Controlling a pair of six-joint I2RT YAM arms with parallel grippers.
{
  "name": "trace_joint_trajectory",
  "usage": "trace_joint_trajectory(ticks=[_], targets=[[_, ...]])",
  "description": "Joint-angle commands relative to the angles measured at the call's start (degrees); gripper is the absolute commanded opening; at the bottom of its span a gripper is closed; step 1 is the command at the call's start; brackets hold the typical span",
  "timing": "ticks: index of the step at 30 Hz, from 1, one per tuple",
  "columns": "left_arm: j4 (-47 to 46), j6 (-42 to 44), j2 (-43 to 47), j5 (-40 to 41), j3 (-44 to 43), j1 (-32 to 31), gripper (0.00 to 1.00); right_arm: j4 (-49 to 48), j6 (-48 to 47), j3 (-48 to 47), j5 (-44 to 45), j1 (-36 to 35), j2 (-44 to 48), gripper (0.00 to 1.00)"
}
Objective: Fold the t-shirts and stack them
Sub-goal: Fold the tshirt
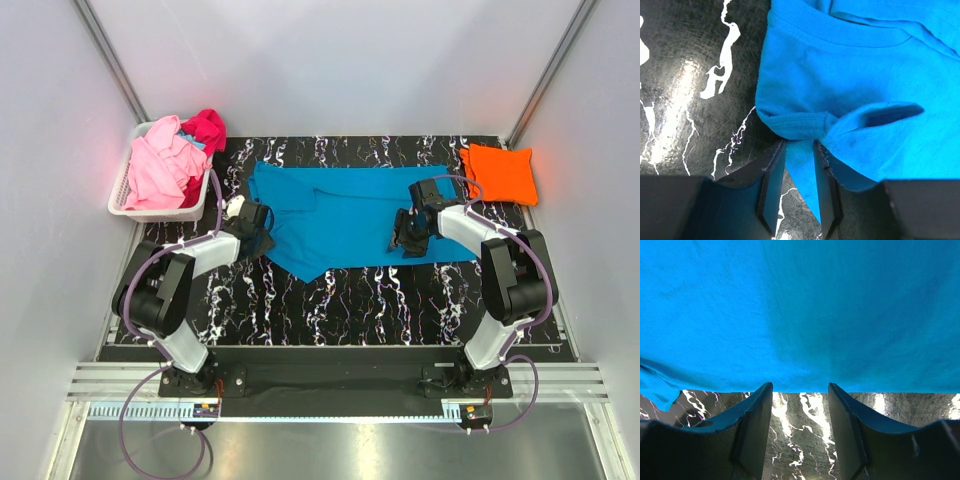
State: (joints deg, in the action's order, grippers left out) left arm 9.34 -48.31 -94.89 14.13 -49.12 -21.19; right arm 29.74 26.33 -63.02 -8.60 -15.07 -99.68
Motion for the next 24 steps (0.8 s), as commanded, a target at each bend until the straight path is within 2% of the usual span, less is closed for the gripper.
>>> trace_joint_trajectory(ticks=[1, 5, 9, 18, 24], targets=[[-0.2, -0.3, -1.9, -3.5, 1.5, 0.2, 0.35, -0.4, 0.0, -2.0, 0.0, -0.7, -0.1, 0.55], [-1.4, -0.9, -2.3, -4.9, 3.0, 0.2, 0.34, -0.4, 0.0, -1.8, -0.1, -0.6, -0.1, 0.55], [-2.8, -0.8, 1.7, -4.0, 5.3, 0.2, 0.36, -0.4, 0.0, -1.8, 0.0, -0.7, 0.0, 0.55], [1.0, -0.1, 8.0, 0.5, 6.1, 0.2, 0.37, -0.5, 0.2, -2.1, -0.2, -0.7, -0.6, 0.55], [3.2, 0.0, 8.4, 2.8, 5.6, 0.2, 0.37, -0.6, 0.1, -2.0, -0.3, -0.5, -0.4, 0.55]])
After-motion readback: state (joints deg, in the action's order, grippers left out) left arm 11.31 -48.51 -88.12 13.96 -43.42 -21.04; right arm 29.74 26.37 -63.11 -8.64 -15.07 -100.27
